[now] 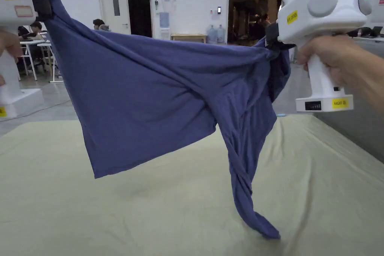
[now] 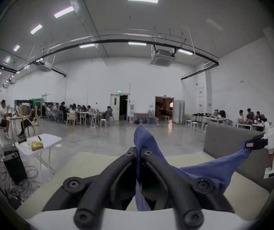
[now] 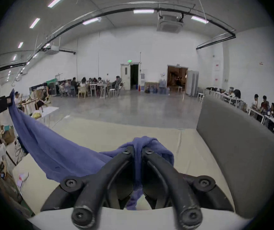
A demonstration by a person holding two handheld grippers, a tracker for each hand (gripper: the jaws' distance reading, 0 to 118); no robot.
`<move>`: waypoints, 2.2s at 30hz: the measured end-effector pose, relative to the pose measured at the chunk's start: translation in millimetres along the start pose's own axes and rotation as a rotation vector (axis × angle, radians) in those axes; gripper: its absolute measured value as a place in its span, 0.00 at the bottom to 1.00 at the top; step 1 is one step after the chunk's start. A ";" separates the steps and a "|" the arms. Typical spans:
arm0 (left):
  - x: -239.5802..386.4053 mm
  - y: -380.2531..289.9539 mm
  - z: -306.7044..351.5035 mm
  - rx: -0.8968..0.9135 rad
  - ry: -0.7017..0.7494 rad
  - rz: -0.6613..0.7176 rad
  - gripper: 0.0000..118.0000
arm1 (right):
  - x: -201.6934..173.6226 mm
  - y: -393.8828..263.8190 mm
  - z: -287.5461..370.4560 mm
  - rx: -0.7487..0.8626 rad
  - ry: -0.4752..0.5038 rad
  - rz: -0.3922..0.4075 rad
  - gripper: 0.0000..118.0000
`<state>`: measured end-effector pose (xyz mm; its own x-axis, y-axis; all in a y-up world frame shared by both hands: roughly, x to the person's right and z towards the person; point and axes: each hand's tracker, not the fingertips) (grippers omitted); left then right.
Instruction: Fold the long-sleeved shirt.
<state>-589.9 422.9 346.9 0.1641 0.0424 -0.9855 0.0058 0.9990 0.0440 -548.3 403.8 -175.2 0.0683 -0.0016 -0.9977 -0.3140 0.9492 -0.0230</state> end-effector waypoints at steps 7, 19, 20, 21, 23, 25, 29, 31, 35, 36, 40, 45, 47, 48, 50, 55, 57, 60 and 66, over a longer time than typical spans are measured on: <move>26.4 38.2 -31.6 0.073 0.007 0.025 0.00 | 8.8 66.2 -12.6 0.060 -0.063 0.006 0.03; 27.0 -61.7 -71.5 -0.055 -0.022 -0.002 0.00 | 20.4 -31.2 -71.8 -0.072 -0.045 -0.062 0.03; 25.3 -86.8 -75.0 -0.074 -0.031 0.008 0.00 | 22.9 -56.3 -83.6 -0.109 -0.034 -0.080 0.03; 24.0 -102.1 -77.5 -0.105 -0.038 0.009 0.00 | 24.2 -73.0 -91.1 -0.132 -0.033 -0.084 0.03; 20.8 -142.5 -83.0 -0.175 -0.047 0.009 0.00 | 26.9 -120.3 -111.4 -0.194 -0.031 -0.085 0.03; 23.0 -170.7 -68.8 -0.228 -0.041 0.004 0.00 | 29.3 -152.2 -115.7 -0.214 -0.024 -0.088 0.03; 19.1 -200.9 -24.0 -0.231 -0.067 0.025 0.00 | 40.0 -190.5 -97.1 -0.227 0.023 -0.104 0.03; 19.9 -214.9 9.8 -0.213 -0.089 0.063 0.00 | 34.8 -209.4 -62.4 -0.226 0.026 -0.082 0.03; 21.4 -261.0 86.0 -0.309 -0.098 0.078 0.00 | 30.6 -273.8 3.9 -0.282 0.056 -0.013 0.03; 22.0 -272.3 103.0 -0.310 -0.088 0.066 0.00 | 31.1 -290.5 15.0 -0.302 0.073 -0.017 0.03; 30.5 -332.3 180.7 -0.425 -0.133 0.023 0.00 | 24.9 -380.1 69.0 -0.429 0.100 -0.020 0.03; 25.0 -398.8 255.2 -0.609 -0.118 0.037 0.00 | 20.2 -470.6 111.0 -0.591 0.110 -0.029 0.03; 18.2 -416.7 275.2 -0.687 -0.125 0.059 0.00 | 22.2 -497.7 114.4 -0.649 0.104 -0.032 0.03; 11.9 -424.8 281.2 -0.700 -0.122 0.060 0.00 | 22.0 -505.5 116.4 -0.662 0.099 -0.025 0.03; 3.0 -437.8 290.3 -0.744 -0.083 0.051 0.00 | 18.6 -513.5 120.6 -0.697 0.086 -0.006 0.03; -3.7 -448.8 301.0 -0.773 -0.099 0.082 0.01 | 6.1 -512.8 135.2 -0.715 0.066 -0.003 0.31; -1.0 -439.4 304.7 -0.762 -0.108 0.115 0.64 | 9.1 -501.7 144.4 -0.698 0.066 -0.084 0.80; -3.7 -419.4 306.2 -0.750 -0.091 0.096 0.87 | 24.1 -480.6 160.9 -0.592 0.042 -0.123 0.82; -3.1 -394.7 297.1 -0.720 -0.129 0.109 0.34 | 32.0 -461.5 177.6 -0.532 -0.022 -0.091 0.00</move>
<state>-299.7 24.6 381.2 0.2413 0.1846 -0.9527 -0.6587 0.7521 -0.0211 -233.0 21.6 -185.1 0.1351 -0.0642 -0.9888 -0.7419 0.6549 -0.1439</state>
